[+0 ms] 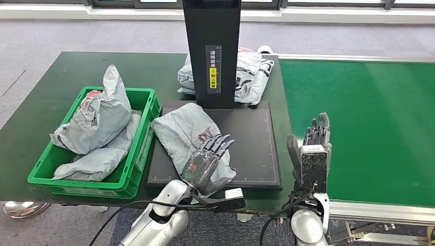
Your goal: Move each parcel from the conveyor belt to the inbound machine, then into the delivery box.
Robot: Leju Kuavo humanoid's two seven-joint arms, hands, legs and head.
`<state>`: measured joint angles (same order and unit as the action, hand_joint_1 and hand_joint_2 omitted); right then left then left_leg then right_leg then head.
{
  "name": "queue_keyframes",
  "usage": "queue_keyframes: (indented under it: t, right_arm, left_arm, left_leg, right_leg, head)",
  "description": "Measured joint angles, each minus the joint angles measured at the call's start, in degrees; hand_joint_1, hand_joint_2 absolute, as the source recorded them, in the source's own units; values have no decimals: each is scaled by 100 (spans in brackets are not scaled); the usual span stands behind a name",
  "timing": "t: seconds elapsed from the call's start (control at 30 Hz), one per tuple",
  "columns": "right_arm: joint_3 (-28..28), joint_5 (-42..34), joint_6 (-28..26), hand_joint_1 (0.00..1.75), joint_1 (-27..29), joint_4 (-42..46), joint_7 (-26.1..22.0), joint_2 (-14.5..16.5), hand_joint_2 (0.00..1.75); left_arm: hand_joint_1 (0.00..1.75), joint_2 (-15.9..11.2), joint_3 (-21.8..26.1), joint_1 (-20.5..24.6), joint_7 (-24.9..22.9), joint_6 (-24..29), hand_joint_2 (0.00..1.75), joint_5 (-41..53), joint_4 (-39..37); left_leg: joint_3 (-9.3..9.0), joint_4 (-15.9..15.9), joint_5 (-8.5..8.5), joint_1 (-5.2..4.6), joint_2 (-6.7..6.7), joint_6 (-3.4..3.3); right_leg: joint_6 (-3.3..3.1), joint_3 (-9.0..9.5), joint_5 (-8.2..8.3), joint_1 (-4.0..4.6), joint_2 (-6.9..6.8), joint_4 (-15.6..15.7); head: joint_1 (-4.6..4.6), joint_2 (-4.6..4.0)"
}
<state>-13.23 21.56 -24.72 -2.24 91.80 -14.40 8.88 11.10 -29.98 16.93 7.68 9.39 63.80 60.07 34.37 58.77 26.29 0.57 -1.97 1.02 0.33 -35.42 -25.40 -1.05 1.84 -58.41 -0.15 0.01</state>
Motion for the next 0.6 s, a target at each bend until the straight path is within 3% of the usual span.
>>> queue_keyframes:
  t: [0.13,0.27,0.43,0.6]
  right_arm:
    - [-17,-46,132,0,150,-10,-92,34,175]
    - [-34,-88,188,0,222,-46,-157,73,175]
    - [-44,-191,298,0,234,-68,-222,116,175]
    - [-58,-289,406,0,221,-96,-235,157,175]
  left_arm:
    - [7,-63,-89,249,-52,-291,175,-40,-678]
    - [169,-109,-115,405,-24,-392,175,-137,-1246]
    - [175,-148,-136,622,9,-821,175,-449,-1885]
    - [175,-210,-140,907,169,-1123,175,-969,-2447]
  left_leg:
    - [1,-1,2,0,0,-1]
    - [1,-1,2,0,0,-1]
    - [-9,-3,2,0,-7,-4]
    - [-84,-15,88,-2,-46,-16]
  right_leg:
    - [0,-1,-4,0,0,0]
    - [0,0,-4,0,0,0]
    - [3,20,-10,0,-7,0]
    - [5,165,-116,0,-54,8]
  head:
    - [0,0]
    - [0,1]
    - [-2,1]
    - [0,1]
